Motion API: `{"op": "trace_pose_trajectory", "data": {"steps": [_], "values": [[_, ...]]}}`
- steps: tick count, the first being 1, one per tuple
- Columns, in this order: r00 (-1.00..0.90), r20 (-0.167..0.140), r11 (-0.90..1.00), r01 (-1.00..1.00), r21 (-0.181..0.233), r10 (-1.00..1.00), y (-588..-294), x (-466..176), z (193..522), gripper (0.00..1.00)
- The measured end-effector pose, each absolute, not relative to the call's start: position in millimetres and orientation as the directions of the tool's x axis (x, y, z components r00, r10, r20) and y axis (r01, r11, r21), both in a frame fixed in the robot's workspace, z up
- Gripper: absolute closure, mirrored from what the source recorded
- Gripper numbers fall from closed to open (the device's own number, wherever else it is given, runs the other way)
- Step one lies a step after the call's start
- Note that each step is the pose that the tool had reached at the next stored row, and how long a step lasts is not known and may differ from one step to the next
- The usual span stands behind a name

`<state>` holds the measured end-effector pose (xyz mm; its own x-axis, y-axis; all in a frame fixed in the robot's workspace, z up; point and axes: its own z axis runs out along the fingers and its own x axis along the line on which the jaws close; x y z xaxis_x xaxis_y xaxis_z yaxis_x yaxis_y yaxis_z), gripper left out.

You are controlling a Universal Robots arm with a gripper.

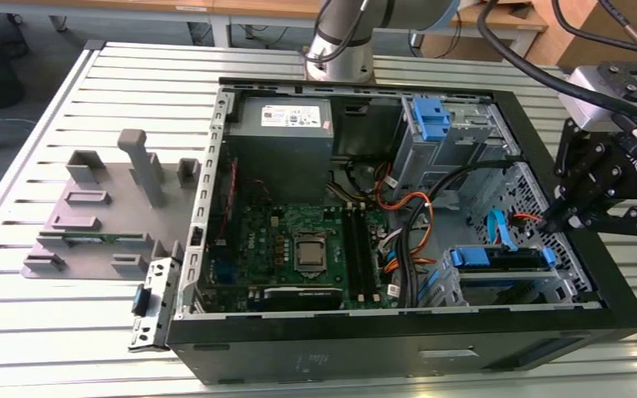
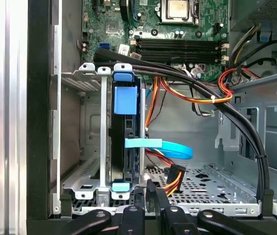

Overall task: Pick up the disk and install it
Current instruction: 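Insert the second disk wire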

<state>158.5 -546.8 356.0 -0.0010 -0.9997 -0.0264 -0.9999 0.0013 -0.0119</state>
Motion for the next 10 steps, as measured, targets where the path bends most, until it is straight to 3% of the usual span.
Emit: {"op": "trace_pose_trajectory", "data": {"steps": [10], "values": [[-0.001,-0.023,0.001,-1.000,-0.012,-1.000,-546.7,159.9,348.8,0.76]]}}
